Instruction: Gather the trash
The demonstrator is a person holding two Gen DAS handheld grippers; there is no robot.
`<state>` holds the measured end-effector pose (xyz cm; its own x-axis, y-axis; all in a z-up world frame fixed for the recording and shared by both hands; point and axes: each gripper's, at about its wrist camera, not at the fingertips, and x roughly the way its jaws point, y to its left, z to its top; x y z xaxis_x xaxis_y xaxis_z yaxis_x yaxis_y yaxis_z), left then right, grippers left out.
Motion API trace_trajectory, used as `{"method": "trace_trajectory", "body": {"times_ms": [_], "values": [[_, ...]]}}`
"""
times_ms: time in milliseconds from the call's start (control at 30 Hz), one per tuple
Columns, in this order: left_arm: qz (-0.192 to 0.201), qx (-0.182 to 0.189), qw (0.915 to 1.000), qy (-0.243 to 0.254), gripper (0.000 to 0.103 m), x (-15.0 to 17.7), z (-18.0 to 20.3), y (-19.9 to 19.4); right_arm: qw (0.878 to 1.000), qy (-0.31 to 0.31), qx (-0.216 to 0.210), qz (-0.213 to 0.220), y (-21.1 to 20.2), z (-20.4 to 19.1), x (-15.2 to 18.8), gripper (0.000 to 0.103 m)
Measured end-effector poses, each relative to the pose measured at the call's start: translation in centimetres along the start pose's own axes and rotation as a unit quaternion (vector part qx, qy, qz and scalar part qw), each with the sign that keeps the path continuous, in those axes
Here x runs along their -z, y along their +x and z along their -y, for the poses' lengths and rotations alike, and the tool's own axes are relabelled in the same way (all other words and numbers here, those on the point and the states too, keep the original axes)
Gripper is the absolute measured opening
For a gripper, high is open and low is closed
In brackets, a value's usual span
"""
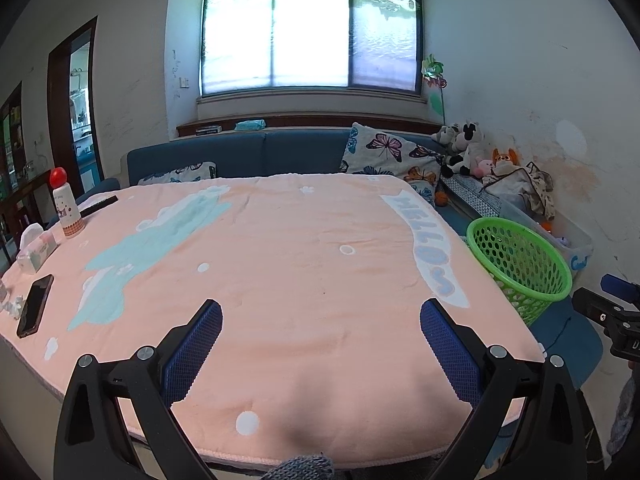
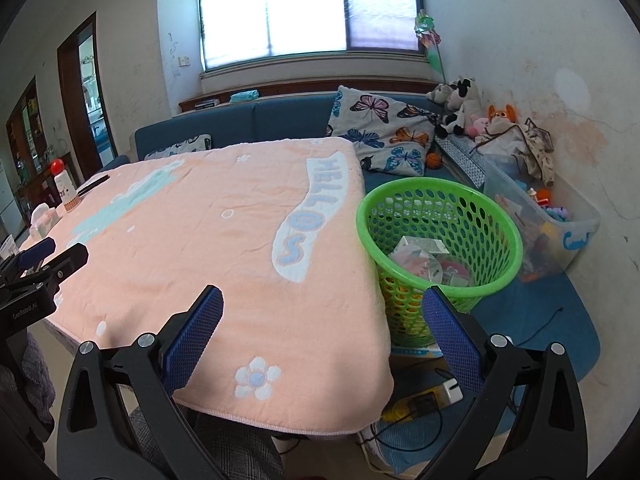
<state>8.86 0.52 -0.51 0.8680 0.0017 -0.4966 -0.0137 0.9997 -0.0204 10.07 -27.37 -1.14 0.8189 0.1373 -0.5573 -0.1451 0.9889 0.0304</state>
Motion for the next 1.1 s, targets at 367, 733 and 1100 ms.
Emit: {"method": "trace_trajectory", "body": {"times_ms": [367,733,1100], "values": [[0.000,-0.002,1.0000,-0.002,0.096,0.13,-0.25,-0.07,1.000,-0.006,-0.002,-0.003,0.40,-0.49,0.13,0.099],[-0.001,-0.002,1.0000,-0.001,0.096,0.22,-0.24,-0.09,1.000,-0.007,-0.004,-0.003,0.40,-0.59,0.25,0.099],[0.005,-0.005,1.0000,0.003,0.096,0.26,-0.46,-0.18,1.000,-0.006,-0.008,-0.005,0.61,-0.77,0.36,0.099]]}}
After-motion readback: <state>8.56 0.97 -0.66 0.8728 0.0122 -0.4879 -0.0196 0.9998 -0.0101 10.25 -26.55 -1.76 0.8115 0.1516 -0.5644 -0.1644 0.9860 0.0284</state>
